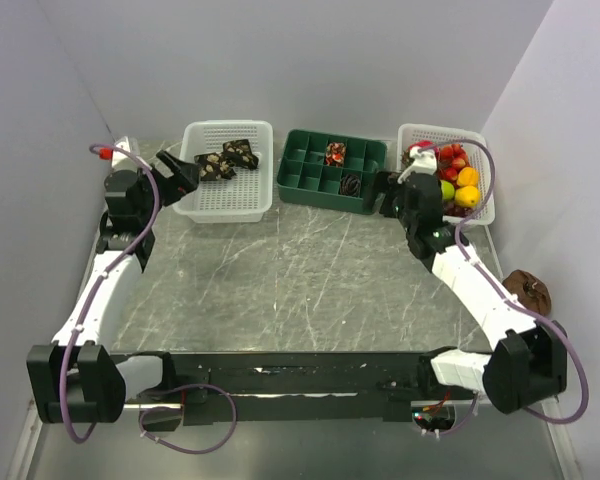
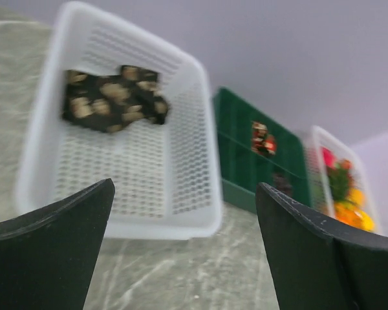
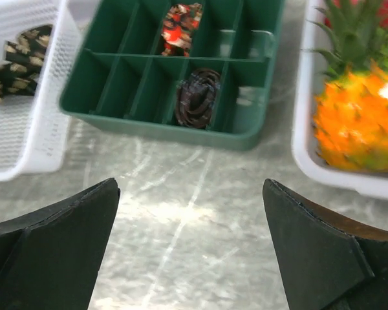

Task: Roll the ties
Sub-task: Pick up the tie from the bin.

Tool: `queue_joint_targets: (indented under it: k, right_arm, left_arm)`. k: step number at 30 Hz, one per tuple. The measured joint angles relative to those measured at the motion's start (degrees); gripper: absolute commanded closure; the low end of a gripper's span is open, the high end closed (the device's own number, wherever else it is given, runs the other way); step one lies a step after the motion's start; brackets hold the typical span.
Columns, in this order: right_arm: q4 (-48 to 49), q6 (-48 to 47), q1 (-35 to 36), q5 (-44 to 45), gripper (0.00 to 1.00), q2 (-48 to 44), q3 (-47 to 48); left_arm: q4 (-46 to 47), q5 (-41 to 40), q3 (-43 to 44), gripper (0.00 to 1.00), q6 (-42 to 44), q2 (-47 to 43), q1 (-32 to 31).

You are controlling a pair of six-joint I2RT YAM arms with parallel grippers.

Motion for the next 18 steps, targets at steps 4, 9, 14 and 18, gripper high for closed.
queue_joint_targets:
  k: [4, 9, 14, 18]
  right_arm:
    - [-4.4, 0.8, -0.1, -2.1, 0.01, 6.5, 9.5]
    - [-7.2, 2.0, -0.1, -5.7, 0.01, 14.0, 18.6]
    - [-9.1, 3.8, -0.1, -9.6, 0.01, 14.5, 16.6]
    - [-9.2, 4.5, -0.1, -11.5, 0.01, 13.8, 14.2]
  left_arm:
    - [2.2, 5.3, 0.4, 0.04, -0.9, 1.7, -0.1]
    - [-2.0, 5.3, 2.4, 0.04, -0.2, 7.2, -0.3]
    - [-12.5, 1.0, 15.4, 0.04, 1.5, 19.4, -1.4]
    - [-20.0, -5.2, 28.0, 0.04, 3.7, 28.3, -4.3]
